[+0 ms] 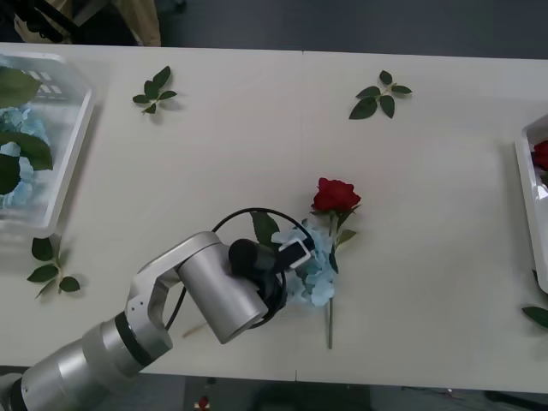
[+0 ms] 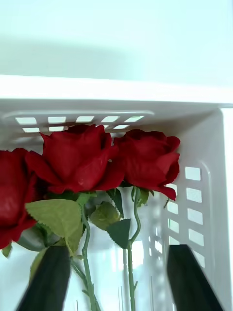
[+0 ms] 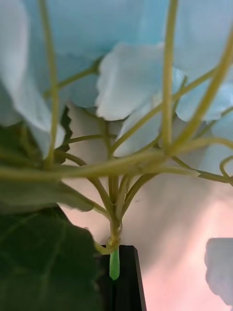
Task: Put the red flowers into the right box and the blue flowers into the left box
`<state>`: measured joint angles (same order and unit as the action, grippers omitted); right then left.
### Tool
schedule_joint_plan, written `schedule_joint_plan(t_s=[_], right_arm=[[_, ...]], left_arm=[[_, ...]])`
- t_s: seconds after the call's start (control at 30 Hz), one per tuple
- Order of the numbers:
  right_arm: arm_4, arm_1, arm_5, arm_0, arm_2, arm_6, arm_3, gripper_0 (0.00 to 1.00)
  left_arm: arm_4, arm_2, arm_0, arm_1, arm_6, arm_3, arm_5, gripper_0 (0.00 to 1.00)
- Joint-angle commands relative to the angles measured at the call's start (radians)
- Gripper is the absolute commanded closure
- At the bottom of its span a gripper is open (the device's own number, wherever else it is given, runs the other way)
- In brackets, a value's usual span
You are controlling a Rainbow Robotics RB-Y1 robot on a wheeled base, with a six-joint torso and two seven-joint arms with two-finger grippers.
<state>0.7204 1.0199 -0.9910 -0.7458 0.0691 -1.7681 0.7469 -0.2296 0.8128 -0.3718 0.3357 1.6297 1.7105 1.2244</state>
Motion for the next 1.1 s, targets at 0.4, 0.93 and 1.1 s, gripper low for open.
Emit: schedule_joint_plan(t_s=[0.4, 0.93, 1.1], right_arm=[[0.157, 0.032, -0.141, -0.015, -0.006, -0.033, 0.057, 0.03], [0.208, -0.027, -0.414, 0.043, 0.101, 0.369, 0.562, 0.03], [0.223, -0.021, -0.416, 0.158, 0.098, 0.478, 0.781, 0.03]], left_arm=[[-0.145, -0.653, 0.051, 0.327, 0.119, 0.710, 0.696, 1.00], [0.107, -0.851, -0.022, 0.523, 0.484, 0.060, 0.303, 0.99], [0.173, -0.850, -0.044, 0.525, 0.484, -0.190, -0.003, 0.99]])
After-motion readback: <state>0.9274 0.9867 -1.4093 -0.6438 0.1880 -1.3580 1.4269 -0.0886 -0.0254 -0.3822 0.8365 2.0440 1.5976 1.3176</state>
